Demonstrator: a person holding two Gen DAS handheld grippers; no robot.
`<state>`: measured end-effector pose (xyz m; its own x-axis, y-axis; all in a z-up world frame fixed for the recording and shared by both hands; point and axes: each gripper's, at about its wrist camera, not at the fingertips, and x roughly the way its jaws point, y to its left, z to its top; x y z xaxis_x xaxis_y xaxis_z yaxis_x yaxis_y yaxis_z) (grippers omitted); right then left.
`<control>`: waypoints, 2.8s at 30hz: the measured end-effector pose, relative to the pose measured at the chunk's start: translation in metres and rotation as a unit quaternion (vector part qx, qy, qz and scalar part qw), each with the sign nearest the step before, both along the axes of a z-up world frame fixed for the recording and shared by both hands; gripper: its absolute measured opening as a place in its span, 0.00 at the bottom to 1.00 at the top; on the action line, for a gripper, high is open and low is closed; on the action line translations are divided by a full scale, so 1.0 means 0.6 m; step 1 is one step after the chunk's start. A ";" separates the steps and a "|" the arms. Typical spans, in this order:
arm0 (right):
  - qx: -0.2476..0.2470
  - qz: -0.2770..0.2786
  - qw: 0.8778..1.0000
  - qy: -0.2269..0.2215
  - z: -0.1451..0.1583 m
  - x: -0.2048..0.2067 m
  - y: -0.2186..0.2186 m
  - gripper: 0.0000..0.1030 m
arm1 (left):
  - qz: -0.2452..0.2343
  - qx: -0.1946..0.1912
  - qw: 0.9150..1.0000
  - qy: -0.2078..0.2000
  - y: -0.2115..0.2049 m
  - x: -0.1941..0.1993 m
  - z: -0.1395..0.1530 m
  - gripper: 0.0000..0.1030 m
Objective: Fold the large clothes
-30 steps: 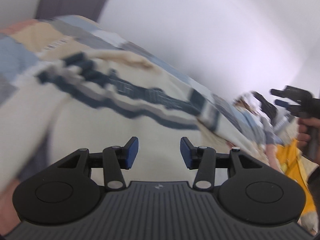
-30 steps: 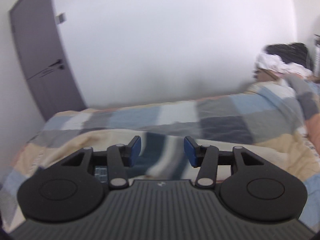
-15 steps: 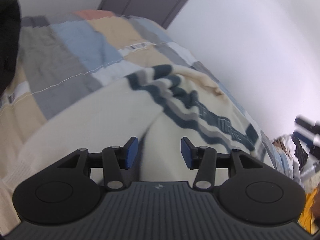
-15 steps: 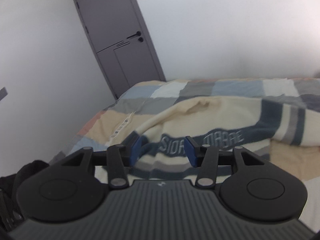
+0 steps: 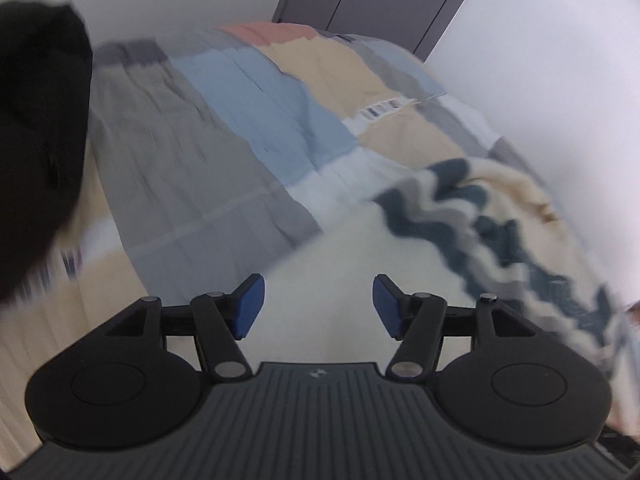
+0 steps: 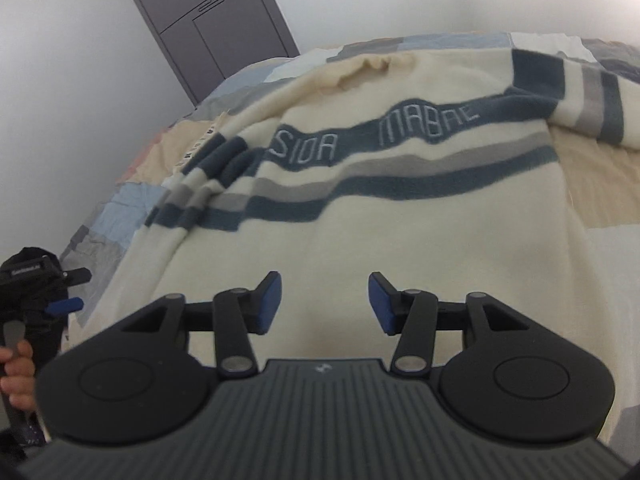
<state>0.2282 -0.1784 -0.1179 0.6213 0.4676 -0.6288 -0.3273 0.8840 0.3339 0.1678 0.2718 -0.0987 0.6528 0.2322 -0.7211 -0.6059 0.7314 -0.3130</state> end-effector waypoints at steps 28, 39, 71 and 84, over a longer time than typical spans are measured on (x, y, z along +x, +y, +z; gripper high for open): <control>-0.013 -0.038 0.999 -0.003 -0.065 0.075 0.007 0.79 | -0.024 0.208 0.975 0.072 0.112 0.181 0.158 0.10; -0.053 -0.052 0.994 -0.081 -0.087 0.143 0.041 0.79 | -0.022 0.297 0.946 0.125 0.247 0.447 0.102 0.08; -0.079 -0.047 0.988 -0.122 -0.112 0.150 0.074 0.79 | 0.154 0.098 0.978 0.105 0.328 0.208 -0.086 0.68; -0.080 -0.067 0.988 -0.110 -0.116 0.156 0.084 0.80 | 0.159 0.241 0.946 0.147 0.421 0.262 0.003 0.12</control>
